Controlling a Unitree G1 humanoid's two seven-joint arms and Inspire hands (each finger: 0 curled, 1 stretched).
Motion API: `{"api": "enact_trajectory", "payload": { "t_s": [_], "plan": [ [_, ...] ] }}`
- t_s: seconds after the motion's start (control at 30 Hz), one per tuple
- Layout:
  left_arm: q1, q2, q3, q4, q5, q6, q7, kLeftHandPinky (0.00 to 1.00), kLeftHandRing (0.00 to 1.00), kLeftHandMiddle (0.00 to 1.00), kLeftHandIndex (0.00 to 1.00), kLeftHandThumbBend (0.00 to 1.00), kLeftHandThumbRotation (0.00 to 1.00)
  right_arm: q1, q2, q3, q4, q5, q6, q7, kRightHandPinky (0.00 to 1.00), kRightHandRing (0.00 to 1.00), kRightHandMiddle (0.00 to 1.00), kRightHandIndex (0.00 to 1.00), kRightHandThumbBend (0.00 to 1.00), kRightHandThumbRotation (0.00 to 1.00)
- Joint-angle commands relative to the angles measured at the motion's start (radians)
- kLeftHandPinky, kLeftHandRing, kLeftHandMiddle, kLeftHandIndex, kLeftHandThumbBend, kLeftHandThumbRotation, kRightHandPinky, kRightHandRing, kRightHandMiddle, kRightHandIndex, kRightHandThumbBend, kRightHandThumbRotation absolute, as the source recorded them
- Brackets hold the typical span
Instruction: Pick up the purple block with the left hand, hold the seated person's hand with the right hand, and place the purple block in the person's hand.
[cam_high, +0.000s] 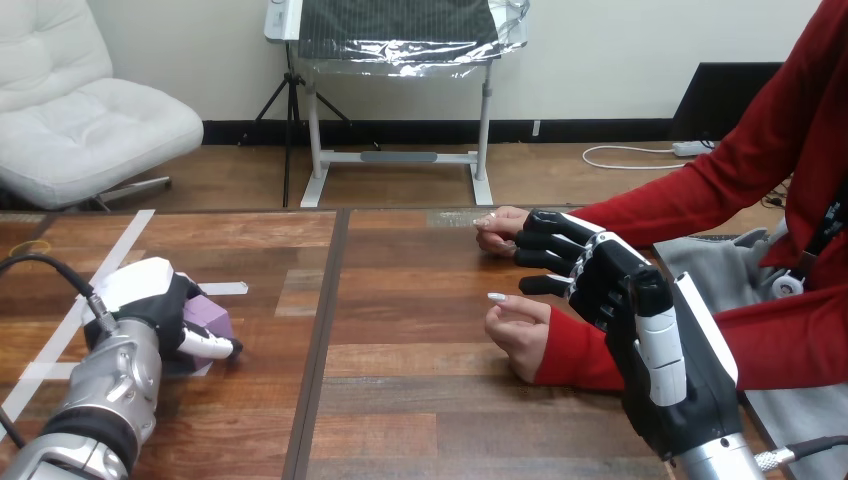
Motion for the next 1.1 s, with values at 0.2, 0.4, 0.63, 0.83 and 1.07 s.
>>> {"api": "enact_trajectory", "payload": {
  "t_s": [0.2, 0.4, 0.63, 0.83, 1.07],
  "plan": [
    [-0.076, -0.001, -0.005, -0.014, -0.004, 0.003, -0.012, 0.69, 0.77, 0.79, 0.78, 0.75, 0.25, -0.051, -0.010, -0.007, -0.042, 0.015, -0.003, 0.006, 0.71, 0.77, 0.78, 0.78, 0.84, 1.00],
    [-0.078, -0.001, -0.004, -0.017, -0.008, 0.007, -0.022, 0.68, 0.77, 0.79, 0.78, 0.74, 0.23, -0.049, -0.010, -0.008, -0.041, 0.013, -0.005, 0.006, 0.70, 0.77, 0.78, 0.78, 0.84, 1.00],
    [-0.075, -0.003, -0.002, -0.018, -0.011, 0.002, -0.011, 0.66, 0.76, 0.78, 0.77, 0.74, 0.18, -0.046, -0.011, -0.009, -0.046, 0.012, -0.004, 0.006, 0.70, 0.77, 0.78, 0.78, 0.84, 1.00],
    [-0.074, -0.007, 0.000, -0.016, -0.017, 0.001, -0.011, 0.65, 0.75, 0.76, 0.76, 0.74, 0.14, -0.046, -0.011, -0.010, -0.046, 0.009, -0.002, 0.003, 0.71, 0.78, 0.78, 0.78, 0.84, 1.00],
    [-0.072, -0.009, 0.000, -0.015, -0.022, -0.003, -0.004, 0.64, 0.74, 0.76, 0.75, 0.73, 0.10, -0.047, -0.010, -0.010, -0.046, 0.005, -0.006, 0.002, 0.71, 0.77, 0.78, 0.78, 0.84, 1.00]
  ]
}}
